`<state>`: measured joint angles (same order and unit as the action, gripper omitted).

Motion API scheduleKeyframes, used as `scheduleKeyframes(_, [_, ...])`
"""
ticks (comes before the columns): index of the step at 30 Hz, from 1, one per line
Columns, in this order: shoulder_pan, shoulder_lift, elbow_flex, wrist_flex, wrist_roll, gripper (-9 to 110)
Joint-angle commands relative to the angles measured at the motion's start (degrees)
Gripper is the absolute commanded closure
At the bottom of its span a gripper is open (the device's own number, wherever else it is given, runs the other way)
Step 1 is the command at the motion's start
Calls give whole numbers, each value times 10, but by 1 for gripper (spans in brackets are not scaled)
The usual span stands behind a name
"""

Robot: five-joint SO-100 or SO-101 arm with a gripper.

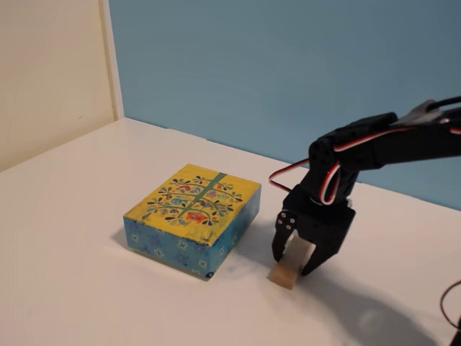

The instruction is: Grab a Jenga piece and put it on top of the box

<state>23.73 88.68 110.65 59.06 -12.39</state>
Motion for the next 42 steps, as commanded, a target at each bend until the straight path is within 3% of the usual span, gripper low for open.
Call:
scheduleKeyframes(1, [-2, 2, -15, -3, 4, 95])
scheduleKeyframes(16, [-2, 15, -10, 2, 4, 101])
scheduleKeyframes(27, [-35, 169, -10, 68, 9, 101])
scheduleKeyframes(42, [-95, 200, -135, 143, 33, 101])
